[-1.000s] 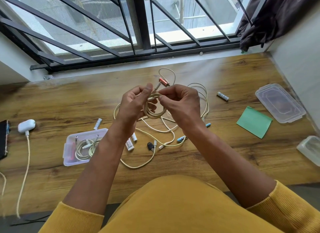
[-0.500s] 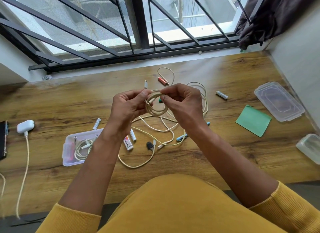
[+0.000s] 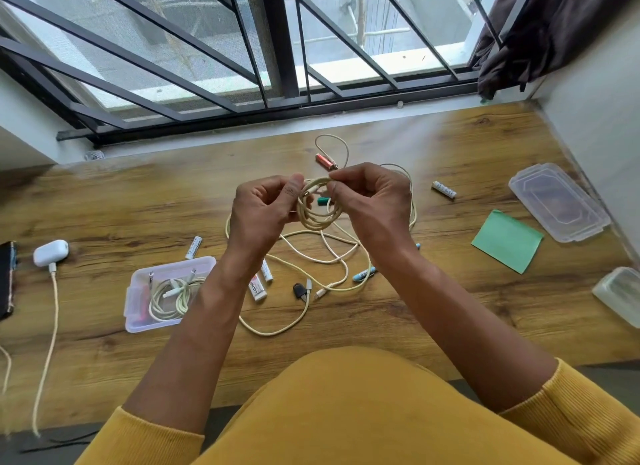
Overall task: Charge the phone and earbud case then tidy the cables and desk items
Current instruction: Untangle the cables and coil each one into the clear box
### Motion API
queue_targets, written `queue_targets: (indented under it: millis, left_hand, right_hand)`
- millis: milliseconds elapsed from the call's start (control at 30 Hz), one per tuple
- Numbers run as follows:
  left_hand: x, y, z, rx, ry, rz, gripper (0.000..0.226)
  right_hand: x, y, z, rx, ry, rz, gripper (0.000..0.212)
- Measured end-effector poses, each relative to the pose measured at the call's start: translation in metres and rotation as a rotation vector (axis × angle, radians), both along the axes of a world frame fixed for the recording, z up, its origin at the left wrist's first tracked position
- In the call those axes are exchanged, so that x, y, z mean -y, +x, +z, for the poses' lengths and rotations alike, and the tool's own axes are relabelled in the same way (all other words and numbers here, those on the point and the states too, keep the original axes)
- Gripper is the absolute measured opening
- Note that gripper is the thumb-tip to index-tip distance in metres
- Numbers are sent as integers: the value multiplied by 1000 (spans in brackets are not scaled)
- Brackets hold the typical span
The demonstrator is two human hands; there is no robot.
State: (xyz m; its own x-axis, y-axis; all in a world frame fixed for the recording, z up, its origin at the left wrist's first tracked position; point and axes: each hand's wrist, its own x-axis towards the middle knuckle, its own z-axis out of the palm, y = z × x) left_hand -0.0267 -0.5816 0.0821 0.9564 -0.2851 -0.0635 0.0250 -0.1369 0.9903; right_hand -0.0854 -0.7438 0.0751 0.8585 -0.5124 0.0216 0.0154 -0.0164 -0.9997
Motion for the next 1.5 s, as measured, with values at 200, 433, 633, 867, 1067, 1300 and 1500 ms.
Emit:
queue_targets:
  millis: [200, 433, 633, 867, 1067, 1300, 1500]
  left_hand:
    - [-1, -2, 2, -100, -2, -144, 18]
    - [-1, -2, 3, -304, -100, -191, 24]
    - [-5, -1, 4, -417, -237, -214, 26]
    - [-6, -3, 0, -463, -361, -195, 23]
    - [-3, -5, -4, -404, -371, -166, 20]
    - [-4, -3, -4, -416, -480, -153, 32]
    - [-5, -1, -5, -499, -582, -166, 32]
  right_hand:
    - [4, 1, -4, -1, -26, -27, 11]
    - [1, 0, -5, -10, -31, -7, 14]
    - [3, 1, 2, -30, 54, 69, 13]
    - [9, 0, 14, -81, 211, 126, 13]
    - [10, 0, 17, -128, 243, 155, 9]
    - [12, 3, 17, -193, 403, 238, 9]
    - [11, 4, 16, -185, 454, 314, 14]
